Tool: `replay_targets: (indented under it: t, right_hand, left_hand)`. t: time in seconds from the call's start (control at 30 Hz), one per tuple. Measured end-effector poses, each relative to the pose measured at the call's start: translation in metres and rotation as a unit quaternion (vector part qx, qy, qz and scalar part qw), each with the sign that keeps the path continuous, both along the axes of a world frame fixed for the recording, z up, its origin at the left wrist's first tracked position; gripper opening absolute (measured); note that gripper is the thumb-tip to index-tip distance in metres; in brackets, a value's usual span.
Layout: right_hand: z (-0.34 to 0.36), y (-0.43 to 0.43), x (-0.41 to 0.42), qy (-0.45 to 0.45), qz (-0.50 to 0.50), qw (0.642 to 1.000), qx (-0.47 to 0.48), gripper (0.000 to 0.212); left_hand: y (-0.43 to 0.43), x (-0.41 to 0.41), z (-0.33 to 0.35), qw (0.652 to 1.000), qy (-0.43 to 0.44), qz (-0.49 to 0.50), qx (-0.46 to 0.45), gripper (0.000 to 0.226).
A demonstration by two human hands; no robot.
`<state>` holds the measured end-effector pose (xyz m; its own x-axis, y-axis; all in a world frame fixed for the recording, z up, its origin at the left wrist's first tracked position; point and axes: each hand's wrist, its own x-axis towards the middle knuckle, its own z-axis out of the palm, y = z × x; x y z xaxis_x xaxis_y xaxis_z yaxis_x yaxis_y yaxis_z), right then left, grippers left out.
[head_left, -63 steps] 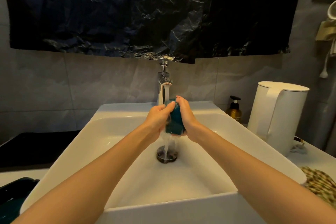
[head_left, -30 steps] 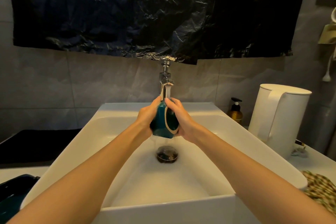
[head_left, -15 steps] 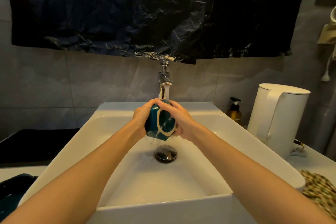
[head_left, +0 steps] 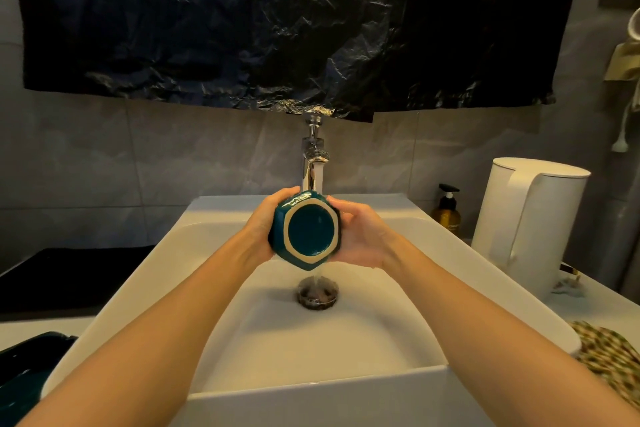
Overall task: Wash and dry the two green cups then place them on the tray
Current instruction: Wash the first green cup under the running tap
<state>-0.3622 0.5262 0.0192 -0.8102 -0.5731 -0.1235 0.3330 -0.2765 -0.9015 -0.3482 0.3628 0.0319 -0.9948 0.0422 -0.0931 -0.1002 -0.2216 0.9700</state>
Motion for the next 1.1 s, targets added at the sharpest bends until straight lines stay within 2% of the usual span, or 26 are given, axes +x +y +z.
replay_targets:
  t: [0.1,0.17,0.3,0.4,0.5,0.7,0.9,1.0,1.1]
  right_hand:
    - [0.001,-0.004,0.000,-0.001,-0.010,1.000,0.005,0.038]
    - [0.003,-0.011,-0.001,-0.034,-0.046,0.998,0.033,0.045]
    - [0.009,-0.021,-0.001,-0.105,-0.092,0.984,0.114,0.064]
    - [0.009,-0.022,-0.001,-0.105,-0.091,0.980,0.140,0.073]
    - [0.005,-0.019,-0.006,-0.084,-0.063,0.989,0.103,0.068]
    - [0.001,-0.009,-0.005,-0.017,0.030,0.999,0.020,0.038]
    - [-0.003,-0.014,-0.008,0.010,0.005,1.000,-0.011,0.047]
    - [-0.005,-0.014,-0.009,0.025,0.007,1.000,-0.010,0.045]
    - [-0.008,-0.018,-0.017,-0.010,-0.034,0.999,0.000,0.044]
  left_hand:
    - [-0.007,-0.001,-0.002,1.000,-0.013,0.007,0.026,0.031]
    - [-0.008,-0.002,-0.003,0.999,-0.022,0.000,0.030,0.030]
    - [-0.004,-0.002,-0.006,0.999,-0.032,-0.019,-0.007,0.030]
    - [0.001,-0.002,-0.006,0.999,-0.043,-0.020,-0.007,0.031]
    - [-0.001,-0.003,-0.004,0.998,-0.053,-0.013,0.012,0.027]
    - [-0.009,-0.005,-0.001,0.993,-0.095,0.002,0.064,0.023]
    - [-0.023,-0.012,-0.001,0.985,-0.105,-0.009,0.138,0.026]
    - [-0.024,-0.014,0.000,0.984,-0.109,-0.018,0.140,0.028]
    - [-0.023,-0.015,0.000,0.983,-0.127,-0.006,0.130,0.033]
